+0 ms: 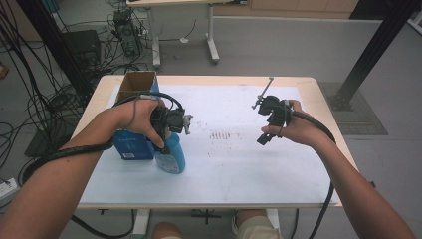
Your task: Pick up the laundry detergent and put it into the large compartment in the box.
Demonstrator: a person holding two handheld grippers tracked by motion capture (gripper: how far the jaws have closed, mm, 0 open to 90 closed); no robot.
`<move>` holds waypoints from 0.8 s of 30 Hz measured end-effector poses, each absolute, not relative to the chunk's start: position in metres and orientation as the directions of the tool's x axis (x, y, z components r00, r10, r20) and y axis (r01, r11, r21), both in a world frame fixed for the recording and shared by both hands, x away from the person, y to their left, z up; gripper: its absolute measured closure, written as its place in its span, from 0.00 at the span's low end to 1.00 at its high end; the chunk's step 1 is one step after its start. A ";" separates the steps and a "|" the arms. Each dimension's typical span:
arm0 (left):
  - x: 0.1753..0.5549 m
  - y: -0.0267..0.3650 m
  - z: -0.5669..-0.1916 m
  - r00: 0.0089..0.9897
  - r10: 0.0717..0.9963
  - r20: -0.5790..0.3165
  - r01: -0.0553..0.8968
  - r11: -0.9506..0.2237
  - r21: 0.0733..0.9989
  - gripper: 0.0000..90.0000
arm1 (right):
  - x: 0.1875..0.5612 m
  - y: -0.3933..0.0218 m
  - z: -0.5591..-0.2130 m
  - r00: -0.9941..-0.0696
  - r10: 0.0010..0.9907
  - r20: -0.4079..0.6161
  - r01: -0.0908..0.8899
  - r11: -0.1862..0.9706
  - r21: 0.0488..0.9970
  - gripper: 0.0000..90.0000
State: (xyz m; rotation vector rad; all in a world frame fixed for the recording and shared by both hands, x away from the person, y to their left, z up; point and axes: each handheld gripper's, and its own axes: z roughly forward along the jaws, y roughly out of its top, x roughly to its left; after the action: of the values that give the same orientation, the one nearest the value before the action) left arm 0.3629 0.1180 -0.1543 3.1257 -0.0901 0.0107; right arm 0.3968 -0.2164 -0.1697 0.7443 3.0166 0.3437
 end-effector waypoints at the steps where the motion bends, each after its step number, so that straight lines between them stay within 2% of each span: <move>1: 0.363 0.118 -0.154 0.998 -0.058 0.007 -0.058 -0.998 0.013 0.39 | 0.397 -0.216 -0.170 -0.887 0.460 0.037 0.457 0.863 0.216 0.10; 5: 0.363 0.116 -0.154 0.999 -0.046 0.005 -0.046 -0.999 0.009 0.39 | 0.397 -0.217 -0.171 -0.888 0.459 0.041 0.456 0.863 0.216 0.10; 12: 0.366 0.111 -0.152 1.000 0.029 -0.001 0.029 -1.000 -0.006 0.40 | 0.397 -0.220 -0.173 -0.885 0.463 0.044 0.460 0.860 0.219 0.10; 24: 0.377 0.106 -0.104 0.970 0.244 -0.005 0.244 -0.970 0.013 0.40 | 0.395 -0.227 -0.169 -0.883 0.468 0.042 0.464 0.853 0.238 0.09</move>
State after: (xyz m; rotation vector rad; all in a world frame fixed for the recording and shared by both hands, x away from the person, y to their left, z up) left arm 0.3772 0.1058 -0.1044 3.1041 0.3850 -0.0050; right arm 0.3950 -0.2271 -0.1693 0.7562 3.0074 0.3789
